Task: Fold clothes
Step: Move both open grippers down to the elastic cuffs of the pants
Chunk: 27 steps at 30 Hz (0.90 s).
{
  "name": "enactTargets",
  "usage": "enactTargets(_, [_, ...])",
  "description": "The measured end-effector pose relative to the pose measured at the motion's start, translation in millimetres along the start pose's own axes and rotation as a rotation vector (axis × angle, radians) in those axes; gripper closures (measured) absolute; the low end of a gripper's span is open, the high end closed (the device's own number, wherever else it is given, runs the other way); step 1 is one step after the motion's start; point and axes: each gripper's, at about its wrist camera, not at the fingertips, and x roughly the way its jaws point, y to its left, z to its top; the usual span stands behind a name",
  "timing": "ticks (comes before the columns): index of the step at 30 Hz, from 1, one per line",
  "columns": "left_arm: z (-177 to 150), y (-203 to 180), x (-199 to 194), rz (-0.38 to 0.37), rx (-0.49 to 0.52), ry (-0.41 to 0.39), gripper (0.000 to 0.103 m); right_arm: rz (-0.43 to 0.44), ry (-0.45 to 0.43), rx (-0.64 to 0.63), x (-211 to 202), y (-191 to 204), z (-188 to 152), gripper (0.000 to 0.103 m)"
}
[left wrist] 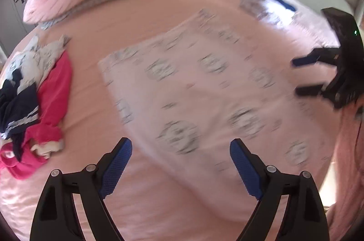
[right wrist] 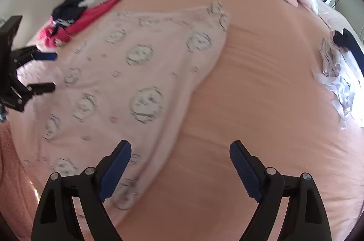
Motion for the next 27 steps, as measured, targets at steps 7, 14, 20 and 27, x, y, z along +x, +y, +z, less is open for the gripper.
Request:
enactTargets(7, [-40.3,-35.4,12.2,0.027,0.006,0.147,0.013,-0.013,0.045,-0.070,19.0,42.6,-41.2,0.015])
enactTargets(14, [-61.2,-33.1,-18.4,0.091,-0.167,0.157,0.013,-0.060,0.059,0.060,-8.5,16.2,-72.7,0.013])
enactTargets(20, [-73.2,-39.0,-41.6,0.044,-0.448,0.021,0.013,0.023,0.039,0.240,-4.1,22.4,-68.3,0.013])
enactTargets(27, [-91.0,-54.5,-26.6,0.090,-0.556,-0.011,0.014,-0.068,0.057,0.222,10.2,46.7,-58.5,0.014])
